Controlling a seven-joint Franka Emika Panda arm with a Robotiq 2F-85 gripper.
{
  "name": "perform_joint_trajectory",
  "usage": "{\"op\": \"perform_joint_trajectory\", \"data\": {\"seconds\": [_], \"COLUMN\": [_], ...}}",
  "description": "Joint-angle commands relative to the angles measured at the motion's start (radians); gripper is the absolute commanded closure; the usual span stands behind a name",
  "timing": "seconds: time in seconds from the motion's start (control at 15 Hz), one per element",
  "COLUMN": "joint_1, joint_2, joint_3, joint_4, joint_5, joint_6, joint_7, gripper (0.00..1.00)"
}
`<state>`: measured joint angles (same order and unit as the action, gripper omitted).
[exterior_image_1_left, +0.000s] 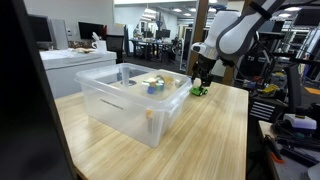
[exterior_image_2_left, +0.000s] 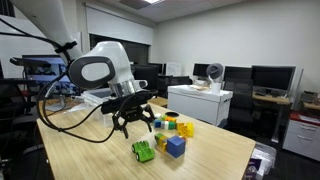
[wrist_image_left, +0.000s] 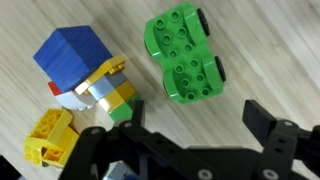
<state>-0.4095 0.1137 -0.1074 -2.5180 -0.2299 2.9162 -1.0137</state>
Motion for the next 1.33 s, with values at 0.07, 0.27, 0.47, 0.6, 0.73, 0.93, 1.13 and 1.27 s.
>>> {"op": "perform_joint_trajectory", "data": {"seconds": [0.07,0.27,0.47,0.6,0.73,0.93,1.13,1.27], "joint_1": [-0.178,-0.279,-0.341,-0.31,-0.318,-0.31,-0.298,-0.287], "joint_2": [0.039,0.08,0.121,0.136,0.145,0.153,0.153,0.155], "joint_3": [0.176,0.235,0.239,0.19,0.189,0.194,0.193,0.184], "joint_4": [0.029,0.059,0.084,0.086,0.079,0.069,0.066,0.067], "joint_5": [0.091,0.166,0.203,0.237,0.268,0.306,0.33,0.33], "joint_6": [0.019,0.009,-0.006,-0.008,-0.014,-0.021,-0.022,-0.023], "joint_7": [-0.324,-0.54,-0.673,-0.728,-0.77,-0.808,-0.835,-0.841], "gripper": [0.0,0.0,0.0,0.0,0.0,0.0,0.25,0.33]}}
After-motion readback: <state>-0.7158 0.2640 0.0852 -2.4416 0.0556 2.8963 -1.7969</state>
